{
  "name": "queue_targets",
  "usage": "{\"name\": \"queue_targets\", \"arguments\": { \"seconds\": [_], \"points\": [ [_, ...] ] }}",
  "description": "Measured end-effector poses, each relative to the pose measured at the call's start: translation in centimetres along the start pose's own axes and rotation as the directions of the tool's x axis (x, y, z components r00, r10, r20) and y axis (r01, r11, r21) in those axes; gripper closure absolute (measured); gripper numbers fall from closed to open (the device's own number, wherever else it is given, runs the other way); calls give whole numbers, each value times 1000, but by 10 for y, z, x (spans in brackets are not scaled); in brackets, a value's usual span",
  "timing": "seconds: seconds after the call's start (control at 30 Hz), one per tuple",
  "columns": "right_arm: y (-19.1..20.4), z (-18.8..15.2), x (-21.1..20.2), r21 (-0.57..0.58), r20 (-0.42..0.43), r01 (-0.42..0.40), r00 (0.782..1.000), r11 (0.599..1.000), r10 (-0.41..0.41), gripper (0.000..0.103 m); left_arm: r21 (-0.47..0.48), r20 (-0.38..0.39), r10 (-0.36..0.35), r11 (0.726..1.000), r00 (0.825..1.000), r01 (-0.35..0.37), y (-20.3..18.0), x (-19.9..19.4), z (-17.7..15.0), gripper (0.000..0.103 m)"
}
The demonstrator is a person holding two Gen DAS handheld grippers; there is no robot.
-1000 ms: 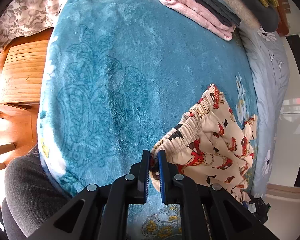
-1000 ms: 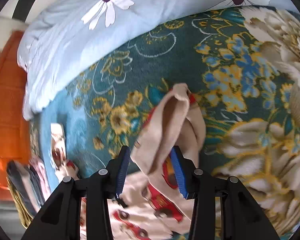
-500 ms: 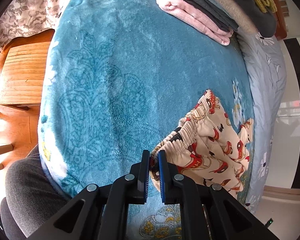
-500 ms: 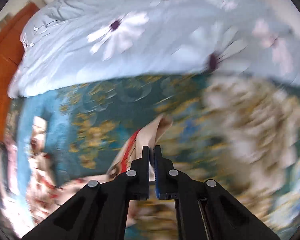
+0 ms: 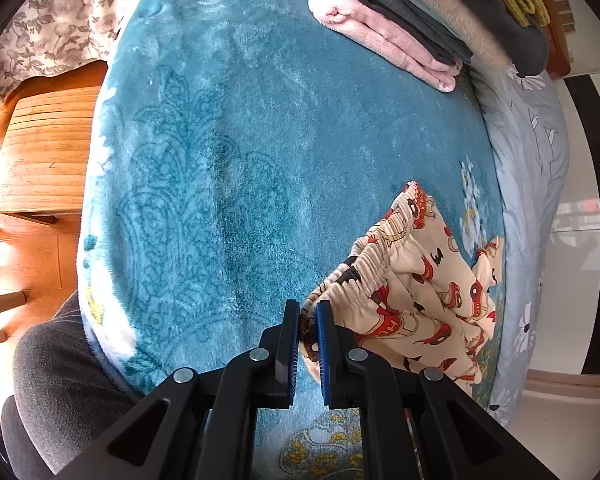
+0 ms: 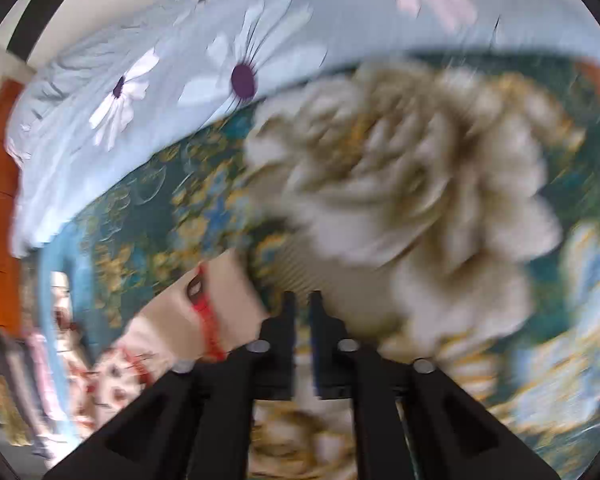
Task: Fold clothes
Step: 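Hold the waistband with the left tool while the right tool lays the leg down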
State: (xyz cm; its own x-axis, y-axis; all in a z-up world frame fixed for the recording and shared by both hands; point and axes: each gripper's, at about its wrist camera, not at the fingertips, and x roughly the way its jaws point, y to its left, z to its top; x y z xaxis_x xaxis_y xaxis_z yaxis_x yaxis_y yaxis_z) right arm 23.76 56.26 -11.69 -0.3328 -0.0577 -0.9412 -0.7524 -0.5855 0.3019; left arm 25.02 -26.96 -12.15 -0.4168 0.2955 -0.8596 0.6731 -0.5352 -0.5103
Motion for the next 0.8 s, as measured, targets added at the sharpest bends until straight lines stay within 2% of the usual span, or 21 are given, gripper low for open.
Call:
{"name": "queue_targets", "arguments": {
  "seconds": [0.03, 0.17, 0.23, 0.3, 0.4, 0.5, 0.57, 0.6, 0.67, 0.7, 0.8],
  "points": [
    [1, -3, 7, 14, -13, -4, 1000, 1000, 4, 60, 0, 1, -2, 1000, 1000, 2, 0, 0, 0, 94],
    [-10, -8, 24, 139, -20, -50, 998, 989, 53, 60, -1, -6, 3, 1000, 1000, -3, 0, 2, -2, 94],
    [-8, -10, 30, 158, -23, -55, 998, 986, 60, 58, -4, -11, 6, 1000, 1000, -6, 1, 4, -3, 94],
    [0, -12, 31, 139, -19, -45, 999, 989, 49, 48, -9, -11, 4, 1000, 1000, -5, 1, 4, -4, 94],
    [15, -15, 32, 99, -31, -35, 999, 994, 39, 48, -14, -13, 1, 1000, 1000, -1, 3, 5, -3, 94],
    [36, -23, 36, -4, -35, 47, 998, 999, -47, 48, -17, -16, -3, 1000, 1000, 3, 4, 6, -3, 94],
    [45, -26, 36, -37, -31, 92, 995, 995, -93, 56, -19, -18, -8, 1000, 1000, 7, 5, 7, -3, 94],
    [49, -27, 36, -48, -28, 110, 993, 993, -112, 72, -20, -19, -10, 1000, 1000, 10, 6, 7, -4, 94],
    [55, -26, 33, -60, -28, 133, 990, 989, -135, 90, -20, -20, -16, 1000, 1000, 16, 6, 7, -4, 94],
    [58, -25, 30, -70, -17, 152, 988, 986, -153, 94, -19, -20, -19, 1000, 1000, 19, 6, 7, -4, 94],
    [67, -20, 14, -104, 44, 210, 977, 972, -207, 95, -22, -16, -34, 999, 999, 34, 7, 5, -4, 94]
  ]
}}
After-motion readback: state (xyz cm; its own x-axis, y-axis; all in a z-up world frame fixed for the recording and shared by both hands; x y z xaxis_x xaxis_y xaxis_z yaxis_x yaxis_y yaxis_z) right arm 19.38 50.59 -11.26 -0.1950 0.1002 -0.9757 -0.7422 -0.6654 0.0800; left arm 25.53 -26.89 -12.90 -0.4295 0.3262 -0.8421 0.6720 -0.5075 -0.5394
